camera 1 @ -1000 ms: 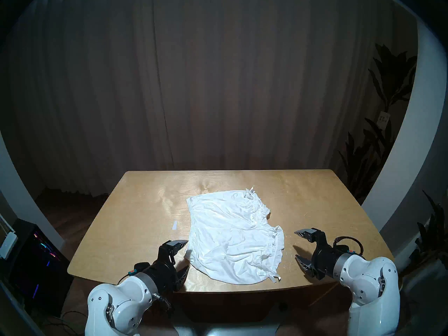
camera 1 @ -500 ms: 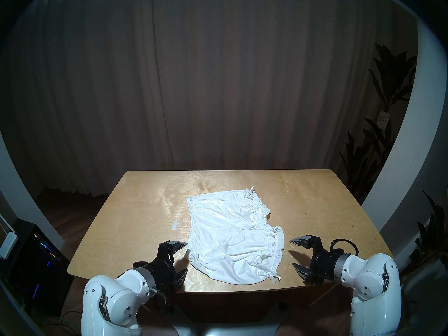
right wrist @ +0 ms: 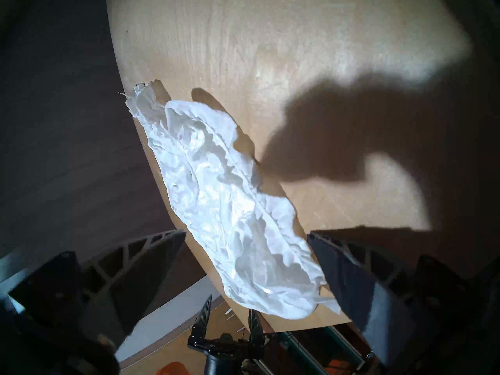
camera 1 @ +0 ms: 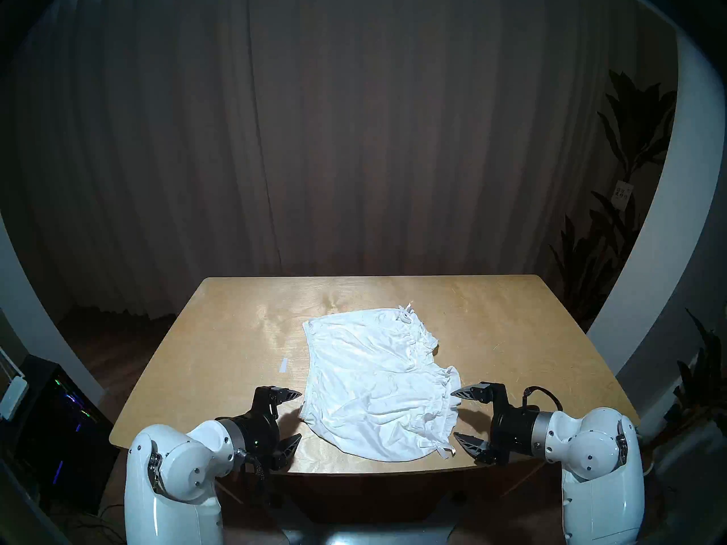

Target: Fold the pants in half lengthwise, then in half again, and set them down flat

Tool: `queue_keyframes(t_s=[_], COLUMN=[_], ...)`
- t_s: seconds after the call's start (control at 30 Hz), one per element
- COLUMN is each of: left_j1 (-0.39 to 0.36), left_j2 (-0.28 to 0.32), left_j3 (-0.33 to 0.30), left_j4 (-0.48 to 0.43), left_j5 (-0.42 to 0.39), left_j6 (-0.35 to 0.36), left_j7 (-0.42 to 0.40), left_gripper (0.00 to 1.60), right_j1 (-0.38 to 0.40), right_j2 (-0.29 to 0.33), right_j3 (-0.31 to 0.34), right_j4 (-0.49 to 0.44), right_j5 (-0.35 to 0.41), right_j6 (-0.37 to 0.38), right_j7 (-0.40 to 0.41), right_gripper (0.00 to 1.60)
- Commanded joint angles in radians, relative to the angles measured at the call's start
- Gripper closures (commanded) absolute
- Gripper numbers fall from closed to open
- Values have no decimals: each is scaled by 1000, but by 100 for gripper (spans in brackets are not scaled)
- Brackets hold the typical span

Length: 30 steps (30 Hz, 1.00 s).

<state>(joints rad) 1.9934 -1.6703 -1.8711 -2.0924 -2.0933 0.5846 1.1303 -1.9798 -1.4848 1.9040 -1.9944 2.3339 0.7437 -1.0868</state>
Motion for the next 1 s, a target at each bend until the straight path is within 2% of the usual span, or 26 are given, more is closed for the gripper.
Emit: queue_keyframes(t_s=[0.0,0.13,0.23,0.3,0.4,0.6,0.73,0.83,0.97], left_j1=[-58,-84,-100,-107,-112,-116,-114,-107,-105], left_j2=[61,87,106,118,142,178,202,214,238], left_j3=[-33,-48,-62,-70,-80,-92,-86,-83,-74], left_j4=[66,105,138,157,180,218,247,256,264], left_j5=[-83,-157,-216,-249,-290,-364,-401,-418,-432], left_j6=[-14,-19,-23,-22,-22,-18,-13,-7,3], left_j7=[111,166,201,218,221,216,219,209,206], left_gripper=[0,0,0,0,0,0,0,0,0], right_j1=[14,17,31,50,79,135,147,141,129], right_j2=[78,116,151,153,169,219,266,310,356], right_j3=[16,10,-4,-11,-37,-77,-89,-91,-109], right_j4=[-17,-12,-11,-3,2,6,31,49,63], right_j5=[104,144,172,194,241,269,237,201,146], right_j6=[-55,-97,-105,-107,-114,-109,-76,-16,52], right_j7=[-115,-139,-164,-185,-184,-187,-181,-165,-99], right_gripper=[0,0,0,0,0,0,0,0,0])
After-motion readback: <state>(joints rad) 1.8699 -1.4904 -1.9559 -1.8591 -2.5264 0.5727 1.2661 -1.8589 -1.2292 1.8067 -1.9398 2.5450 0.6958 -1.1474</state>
